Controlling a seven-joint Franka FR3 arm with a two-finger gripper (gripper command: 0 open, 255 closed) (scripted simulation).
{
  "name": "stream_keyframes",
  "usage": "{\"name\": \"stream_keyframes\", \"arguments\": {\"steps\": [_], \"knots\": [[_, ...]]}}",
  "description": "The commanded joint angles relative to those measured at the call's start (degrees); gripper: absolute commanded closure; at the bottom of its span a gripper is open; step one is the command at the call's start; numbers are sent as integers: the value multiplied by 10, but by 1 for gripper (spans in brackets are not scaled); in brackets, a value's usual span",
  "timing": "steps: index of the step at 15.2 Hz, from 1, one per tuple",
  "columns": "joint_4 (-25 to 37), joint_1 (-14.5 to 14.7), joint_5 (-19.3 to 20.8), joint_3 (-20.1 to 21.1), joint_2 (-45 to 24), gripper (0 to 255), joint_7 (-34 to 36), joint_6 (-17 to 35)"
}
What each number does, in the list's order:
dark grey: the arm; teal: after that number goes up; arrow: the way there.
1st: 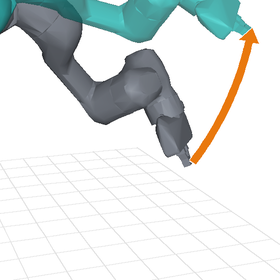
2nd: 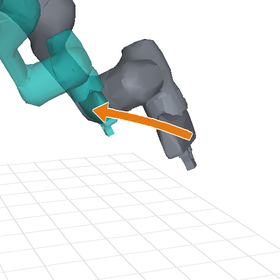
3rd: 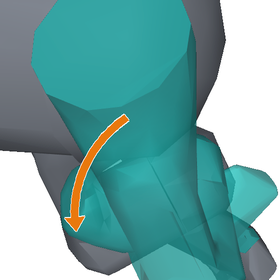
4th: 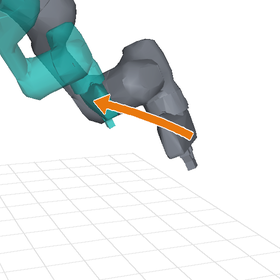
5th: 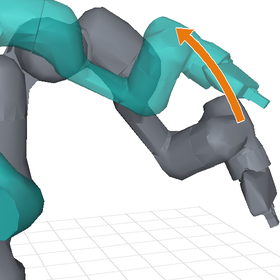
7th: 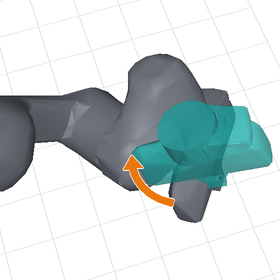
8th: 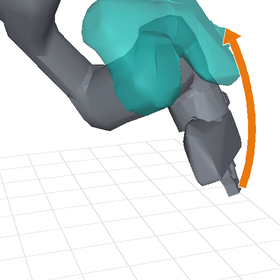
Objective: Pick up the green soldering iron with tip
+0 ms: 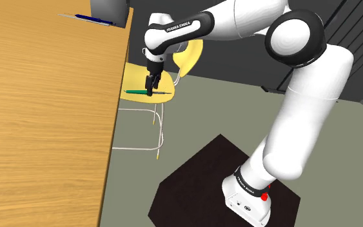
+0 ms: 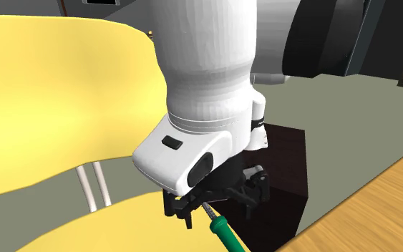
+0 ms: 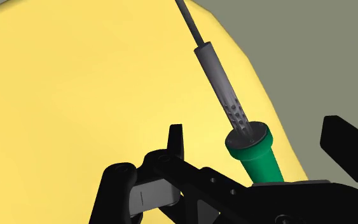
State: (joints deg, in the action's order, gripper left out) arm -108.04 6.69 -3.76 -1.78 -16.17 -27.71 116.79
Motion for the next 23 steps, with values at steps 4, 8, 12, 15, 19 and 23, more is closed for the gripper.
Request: {"name": "stream_keyframes", "arguments": {"steps": [4,8,12,15,19,23], "knots": [[-8,0,0,0,-1,255,-1,10],[-9,0,0,0,-1,255,-1,10],[-8,0,0,0,-2,255,-1,10],[1,0,1,0,9,255,0,-10],[16,0,2,-1,21,255,2,-37],[33,0,3,-1,32,255,4,-65]]}}
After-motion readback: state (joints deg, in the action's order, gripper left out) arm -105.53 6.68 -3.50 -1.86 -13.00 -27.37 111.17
